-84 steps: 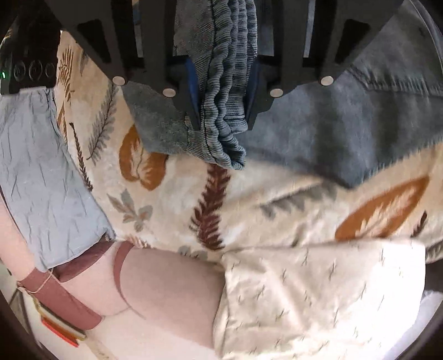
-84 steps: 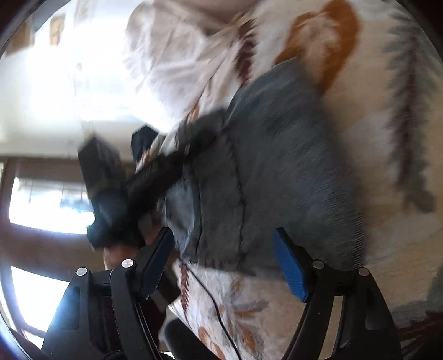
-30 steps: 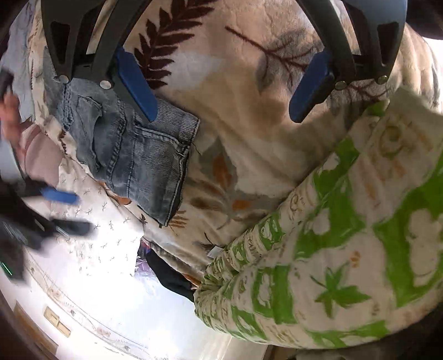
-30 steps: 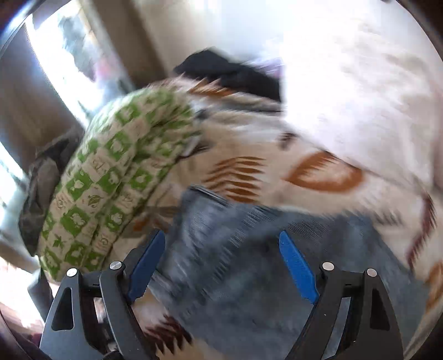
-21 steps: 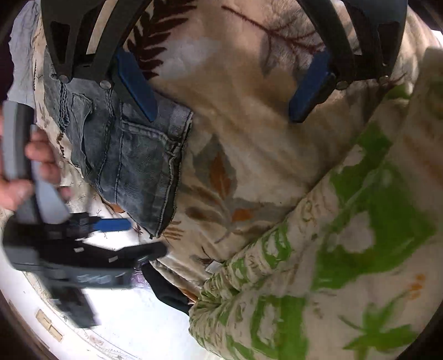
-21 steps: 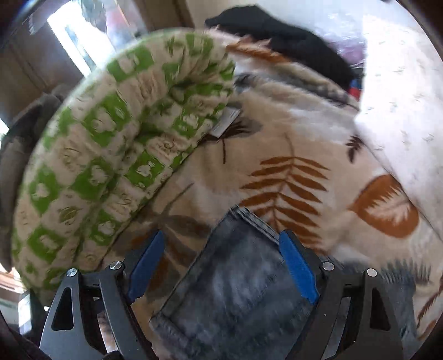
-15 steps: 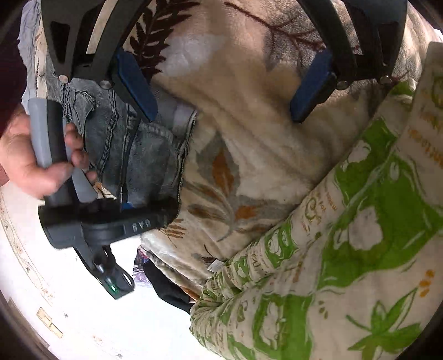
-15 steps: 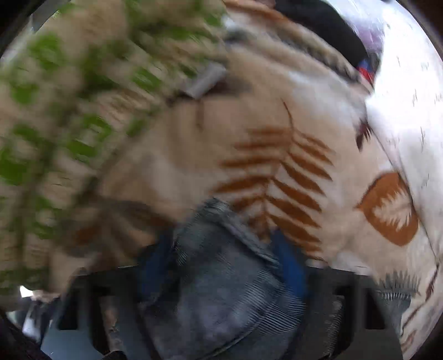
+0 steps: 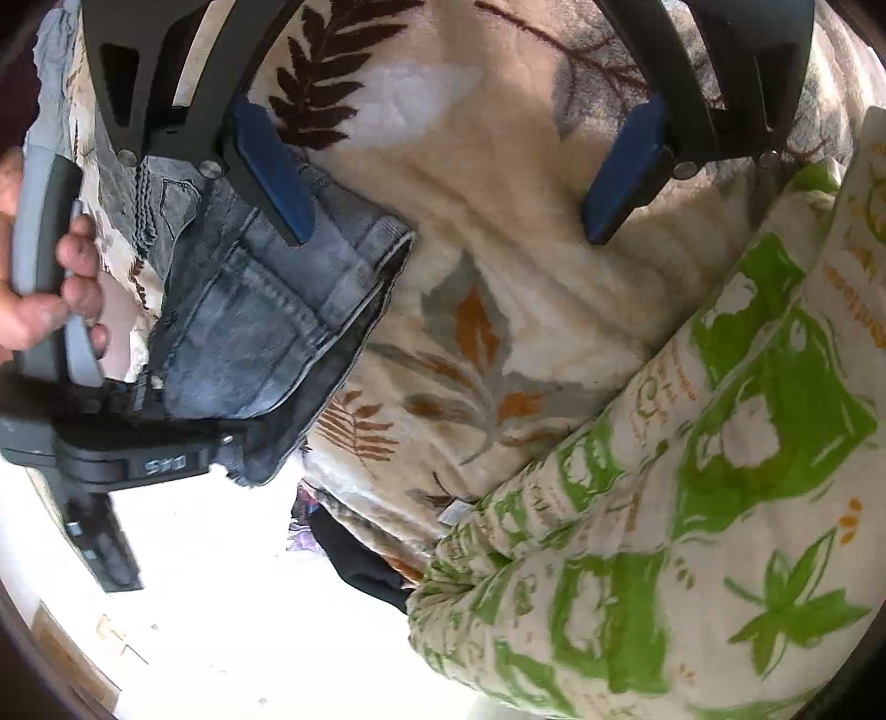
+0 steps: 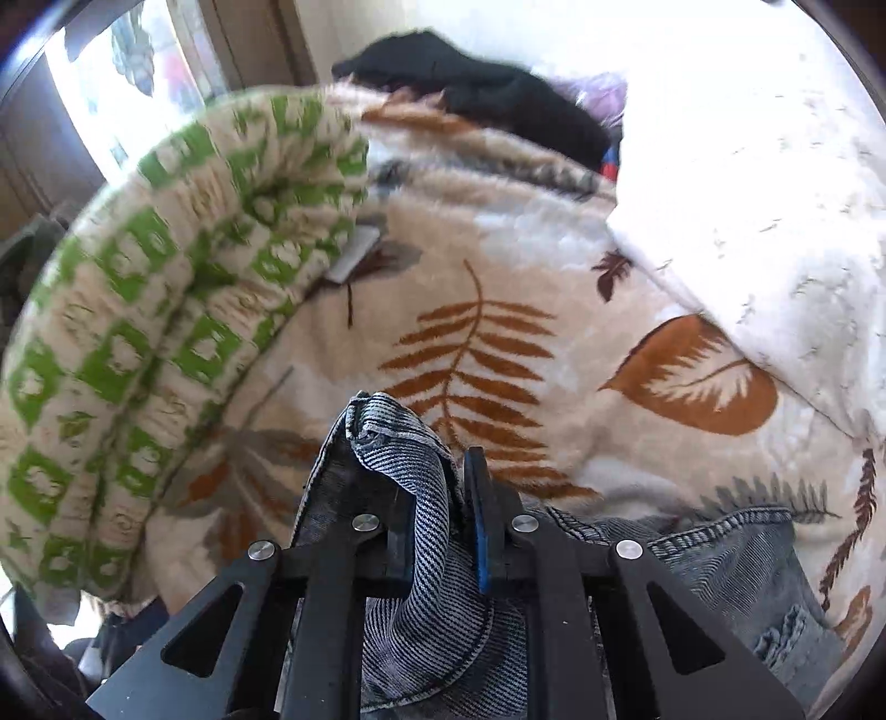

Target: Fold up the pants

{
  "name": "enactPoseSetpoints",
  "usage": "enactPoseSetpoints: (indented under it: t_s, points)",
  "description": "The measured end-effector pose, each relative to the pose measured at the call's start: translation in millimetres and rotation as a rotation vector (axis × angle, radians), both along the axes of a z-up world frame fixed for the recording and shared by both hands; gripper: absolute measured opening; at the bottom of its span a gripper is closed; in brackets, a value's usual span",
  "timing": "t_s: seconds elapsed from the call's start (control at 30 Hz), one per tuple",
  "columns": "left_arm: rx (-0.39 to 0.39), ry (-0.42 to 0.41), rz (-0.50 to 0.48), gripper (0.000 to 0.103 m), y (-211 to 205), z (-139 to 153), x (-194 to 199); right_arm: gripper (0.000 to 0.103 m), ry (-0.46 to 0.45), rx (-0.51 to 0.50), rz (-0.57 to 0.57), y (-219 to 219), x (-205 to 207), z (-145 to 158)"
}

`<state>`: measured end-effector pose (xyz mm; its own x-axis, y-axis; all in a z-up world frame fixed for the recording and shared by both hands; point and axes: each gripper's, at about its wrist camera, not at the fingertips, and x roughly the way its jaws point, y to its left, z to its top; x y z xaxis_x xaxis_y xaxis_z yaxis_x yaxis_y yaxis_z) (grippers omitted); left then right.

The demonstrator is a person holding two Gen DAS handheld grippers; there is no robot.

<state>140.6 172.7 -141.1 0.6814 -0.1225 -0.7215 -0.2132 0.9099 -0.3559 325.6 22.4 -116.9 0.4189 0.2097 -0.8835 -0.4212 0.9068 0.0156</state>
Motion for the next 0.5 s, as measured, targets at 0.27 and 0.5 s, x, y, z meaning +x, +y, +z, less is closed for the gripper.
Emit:
enactPoseSetpoints:
  t_s: [0.27, 0.5]
  points:
    - [-0.011, -0.044, -0.002, 0.101, -4.9, 4.3, 2.1, 0.012, -0.093, 0.084, -0.048, -28.5, -21.1, 37.4]
    - [0.137, -0.105, -0.046, 0.101, -28.8, 29.2, -25.5, 0.012, -0.161, 0.121, -0.095, -77.3, -46.1, 63.1]
